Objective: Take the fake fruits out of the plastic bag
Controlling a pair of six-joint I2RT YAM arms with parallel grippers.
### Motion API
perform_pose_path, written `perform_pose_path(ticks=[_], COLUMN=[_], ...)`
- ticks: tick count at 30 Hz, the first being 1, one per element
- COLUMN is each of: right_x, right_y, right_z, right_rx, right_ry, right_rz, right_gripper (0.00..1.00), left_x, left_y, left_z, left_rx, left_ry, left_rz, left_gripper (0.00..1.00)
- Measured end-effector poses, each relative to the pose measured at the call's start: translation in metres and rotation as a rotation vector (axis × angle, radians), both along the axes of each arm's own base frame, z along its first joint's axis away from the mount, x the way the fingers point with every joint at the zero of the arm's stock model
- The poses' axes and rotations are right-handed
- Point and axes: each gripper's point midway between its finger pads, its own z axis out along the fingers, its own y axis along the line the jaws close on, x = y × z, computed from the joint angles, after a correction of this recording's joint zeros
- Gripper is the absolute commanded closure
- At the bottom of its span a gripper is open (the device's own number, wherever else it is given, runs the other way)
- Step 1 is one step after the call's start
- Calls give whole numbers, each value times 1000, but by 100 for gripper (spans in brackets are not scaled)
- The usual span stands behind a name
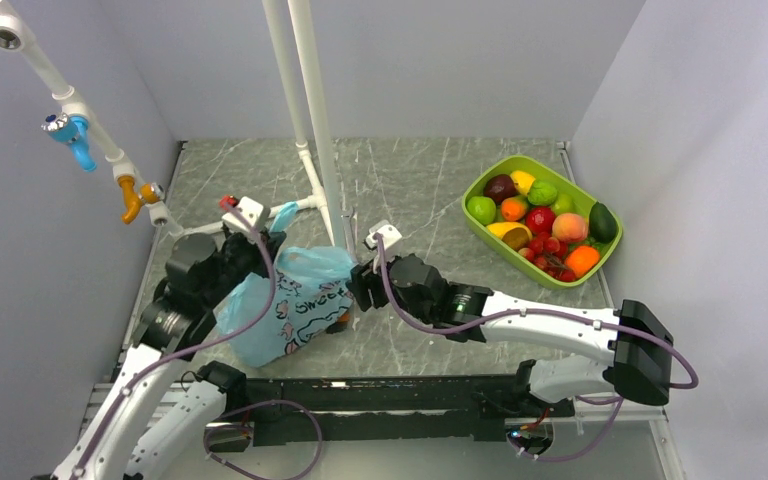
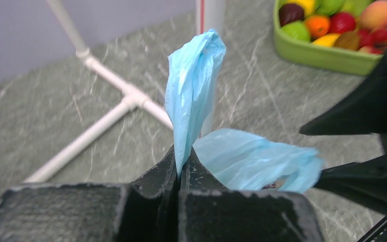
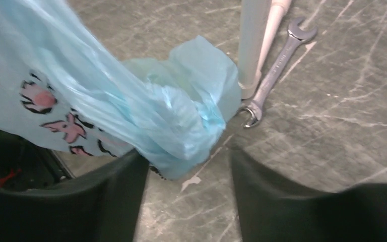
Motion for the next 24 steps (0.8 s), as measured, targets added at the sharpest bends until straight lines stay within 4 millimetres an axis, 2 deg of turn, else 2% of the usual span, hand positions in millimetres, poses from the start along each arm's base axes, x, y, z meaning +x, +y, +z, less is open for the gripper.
perform_pose_path(ticks=[2, 4, 8, 11, 16, 19, 20, 23, 24], right_x=[3, 6, 11, 12, 6, 6, 7, 9, 11], right_y=[1, 5, 24, 46, 77, 90, 92, 96, 95], right_z=[3, 11, 29, 42, 50, 49, 46, 39, 40], right_rx=[-17, -20, -11, -11, -27, -58, -73, -106, -108], right_ry=[-10, -26, -68, -112, -207, -280, -300, -343, -353], right_rz=[-10, -10, 14, 47, 82, 62, 52, 25, 11], right_gripper=[9, 1, 0, 0, 2, 12, 20, 65, 71], left_x=[-5, -6, -2, 0, -2, -5, -6, -8, -9], left_y=[-5, -9, -17, -22, -23, -22, -21, -20, -20], left_z=[16, 23, 18, 11, 12, 18, 20, 23, 24], left_rx=[-30, -44, -39, -32, -44, -56, -59, -64, -66], left_ry=[-69, -98, -78, -52, -50, -70, -75, -91, -97], left_rz=[-36, -60, -100, -120, -126, -125, -124, -122, -120], left_gripper=[100, 100, 100, 100, 100, 100, 100, 100, 100])
